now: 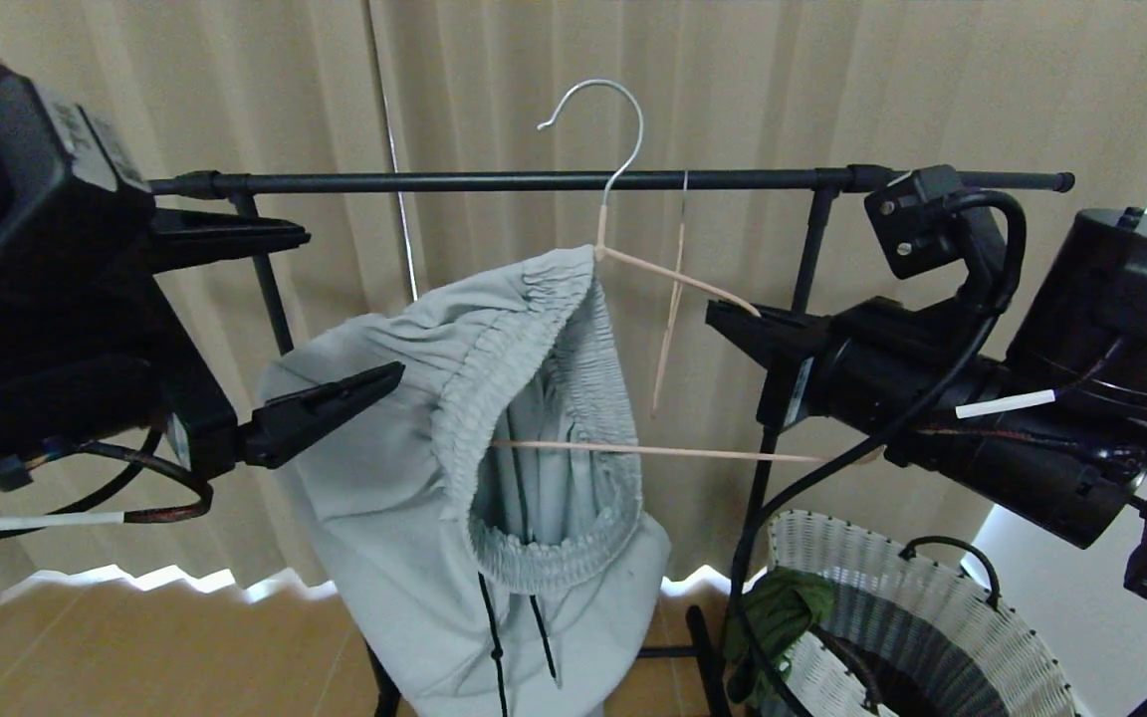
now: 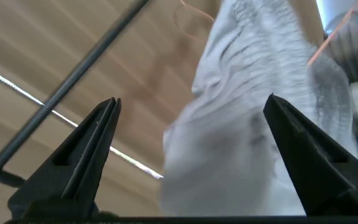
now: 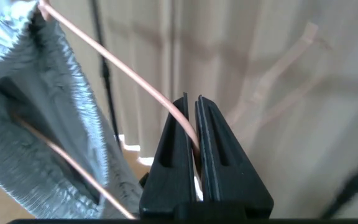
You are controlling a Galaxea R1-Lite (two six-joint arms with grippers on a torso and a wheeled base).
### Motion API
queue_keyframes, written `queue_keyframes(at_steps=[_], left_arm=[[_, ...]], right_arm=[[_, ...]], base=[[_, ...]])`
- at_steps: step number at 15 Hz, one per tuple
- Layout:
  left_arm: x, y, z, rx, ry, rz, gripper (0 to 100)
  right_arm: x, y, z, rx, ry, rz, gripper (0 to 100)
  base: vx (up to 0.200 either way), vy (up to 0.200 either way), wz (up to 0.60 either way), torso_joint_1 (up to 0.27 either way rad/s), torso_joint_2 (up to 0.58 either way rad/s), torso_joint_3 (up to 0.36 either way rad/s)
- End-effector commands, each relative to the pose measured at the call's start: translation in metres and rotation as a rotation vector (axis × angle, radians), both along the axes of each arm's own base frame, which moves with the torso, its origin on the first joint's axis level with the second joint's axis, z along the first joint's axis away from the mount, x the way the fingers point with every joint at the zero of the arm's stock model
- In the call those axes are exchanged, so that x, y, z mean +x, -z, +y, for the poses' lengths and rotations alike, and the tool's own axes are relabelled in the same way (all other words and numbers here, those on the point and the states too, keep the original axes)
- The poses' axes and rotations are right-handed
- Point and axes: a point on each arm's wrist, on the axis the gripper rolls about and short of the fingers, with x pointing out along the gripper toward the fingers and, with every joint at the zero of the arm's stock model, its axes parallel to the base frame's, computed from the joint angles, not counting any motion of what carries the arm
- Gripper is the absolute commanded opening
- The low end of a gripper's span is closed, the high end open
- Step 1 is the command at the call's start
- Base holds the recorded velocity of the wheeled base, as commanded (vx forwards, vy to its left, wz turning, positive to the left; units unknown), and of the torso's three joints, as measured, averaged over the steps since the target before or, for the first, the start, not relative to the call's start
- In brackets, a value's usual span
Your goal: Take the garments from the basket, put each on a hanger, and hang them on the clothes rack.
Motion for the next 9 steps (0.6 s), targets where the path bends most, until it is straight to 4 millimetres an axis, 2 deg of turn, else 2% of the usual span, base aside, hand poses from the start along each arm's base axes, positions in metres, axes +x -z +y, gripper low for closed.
queue_keyframes(at_steps=[1, 2, 4, 9], left_arm=[[0.012, -0.004, -0.014, 0.016, 0.038, 0.015, 100], [0.012, -0.004, -0.014, 0.016, 0.038, 0.015, 100], [0.027, 0.002, -0.022, 0.038, 0.037, 0.047, 100], [0.052, 0.006, -0.035, 0.051, 0.036, 0.069, 100]], right_arm=[[0.002, 0.008, 0.008, -0.023, -0.029, -0.002, 0], [0.002, 0.008, 0.008, -0.023, -0.029, -0.002, 0], [0.001, 0.008, 0.016, -0.014, -0.059, -0.038, 0], [-0.009, 0.003, 0.018, -0.019, -0.106, -0.067, 0]], base=[[0.000, 0.000, 0.00, 0.000, 0.00, 0.000], [0.000, 0.000, 0.00, 0.000, 0.00, 0.000], [0.000, 0.000, 0.00, 0.000, 0.00, 0.000], [0.000, 0.000, 0.00, 0.000, 0.00, 0.000]])
